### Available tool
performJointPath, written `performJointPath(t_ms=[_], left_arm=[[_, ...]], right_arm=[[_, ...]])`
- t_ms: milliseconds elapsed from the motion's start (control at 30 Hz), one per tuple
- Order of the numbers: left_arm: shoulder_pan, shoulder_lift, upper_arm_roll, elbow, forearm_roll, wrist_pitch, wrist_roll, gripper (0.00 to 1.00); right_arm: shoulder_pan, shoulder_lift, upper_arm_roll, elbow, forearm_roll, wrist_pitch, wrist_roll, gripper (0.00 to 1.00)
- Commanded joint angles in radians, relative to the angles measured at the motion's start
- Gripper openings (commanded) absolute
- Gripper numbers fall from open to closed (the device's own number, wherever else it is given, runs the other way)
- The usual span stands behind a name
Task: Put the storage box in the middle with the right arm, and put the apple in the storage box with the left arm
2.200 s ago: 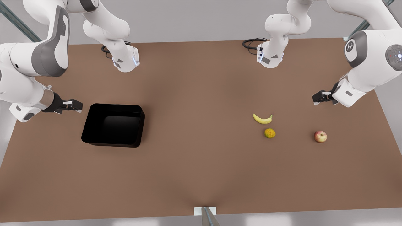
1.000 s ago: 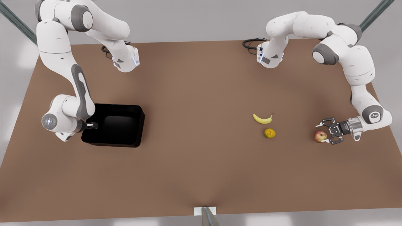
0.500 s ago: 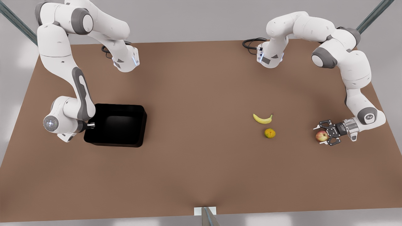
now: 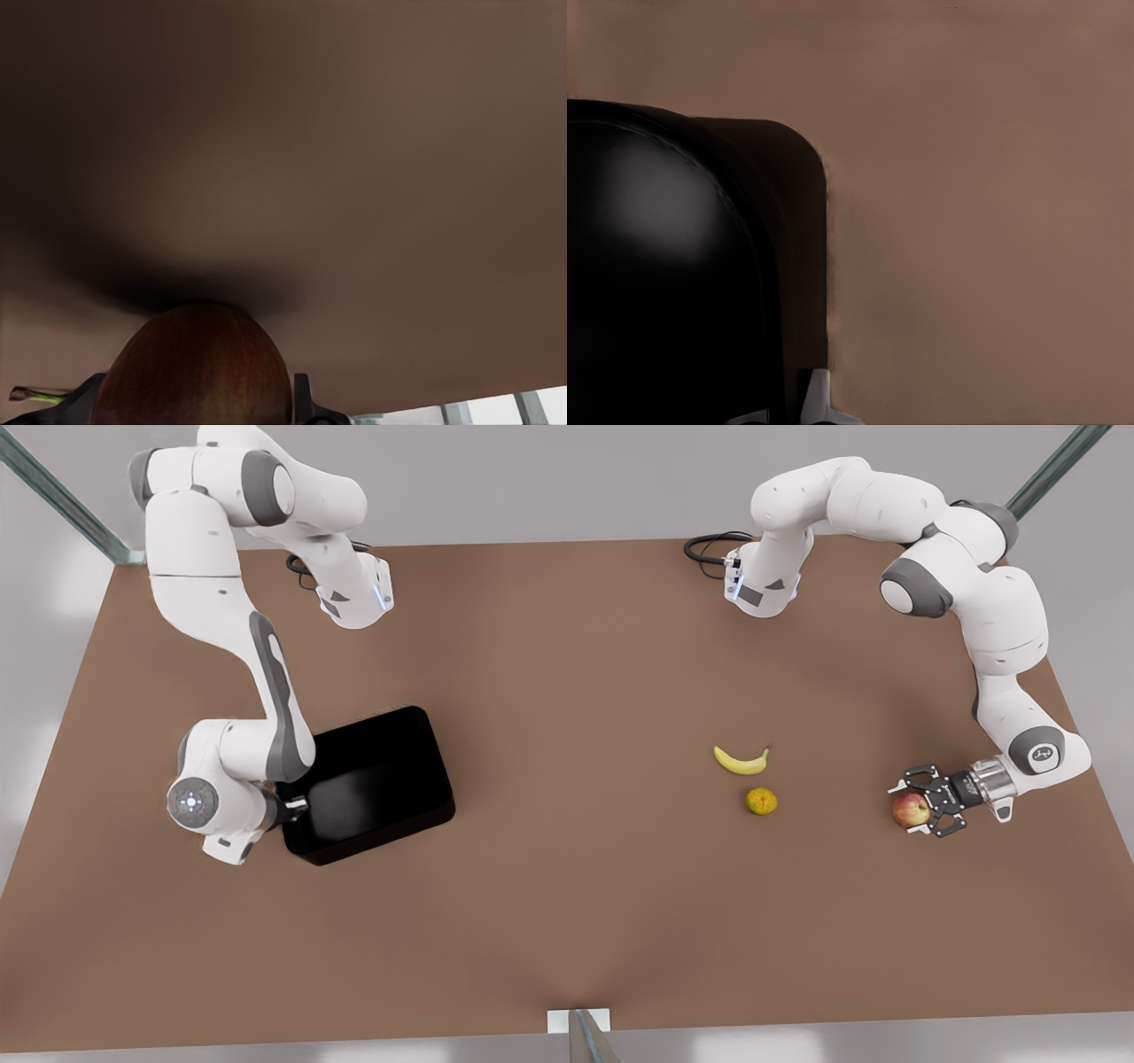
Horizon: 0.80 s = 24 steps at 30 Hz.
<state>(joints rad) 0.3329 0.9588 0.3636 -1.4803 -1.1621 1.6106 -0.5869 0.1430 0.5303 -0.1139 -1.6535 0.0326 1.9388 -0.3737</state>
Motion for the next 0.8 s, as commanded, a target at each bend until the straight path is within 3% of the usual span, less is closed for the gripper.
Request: performJointPath(t_ms=[0,67,267,367,400,433,467,500,533,567,767], left_arm=[[0.0,0.0,0.0,0.0,0.001,0.0,-0.001,0.96],[0.0,0.0,0.0,0.002,0.016,0.009,0.004,0.94],[0.0,-0.002,0.0,0.008,0.058,0.017,0.004,0.94],[0.0,-0.003,0.0,0.009,0.071,0.026,0.004,0.93],[0.0,-0.003,0.0,0.009,0.071,0.026,-0.005,0.82],[0.0,-0.006,0.0,0.009,0.071,0.025,-0.007,0.63],[-0.002,-0.006,0.0,0.011,0.071,0.025,-0.008,0.52],[-0.002,-0.009,0.0,0.026,0.073,0.025,-0.011,0.47],[-0.002,-0.011,0.0,0.032,0.079,0.018,-0.014,0.38],[-0.002,-0.012,0.0,0.032,0.079,0.014,-0.014,0.37],[-0.055,-0.121,-0.026,0.034,0.116,0.006,-0.126,0.36]], right_arm=[[0.026,0.02,-0.001,0.049,0.023,-0.037,0.004,0.21],[0.052,0.033,0.028,0.081,0.03,-0.024,0.012,0.21],[0.366,0.197,0.033,0.371,0.089,-0.006,0.084,0.21],[0.447,0.298,0.065,0.454,0.09,0.12,0.154,0.21],[0.472,0.339,0.063,0.501,0.09,0.129,0.168,0.21],[0.472,0.35,0.065,0.5,0.092,0.169,0.167,0.21],[0.474,0.369,0.065,0.503,0.13,0.184,0.167,0.26],[0.475,0.373,0.065,0.5,0.139,0.204,0.168,0.48],[0.475,0.376,0.065,0.498,0.139,0.206,0.168,0.95],[0.475,0.378,0.065,0.497,0.139,0.206,0.168,1.0],[0.475,0.382,0.065,0.503,0.141,0.207,0.17,1.0]])
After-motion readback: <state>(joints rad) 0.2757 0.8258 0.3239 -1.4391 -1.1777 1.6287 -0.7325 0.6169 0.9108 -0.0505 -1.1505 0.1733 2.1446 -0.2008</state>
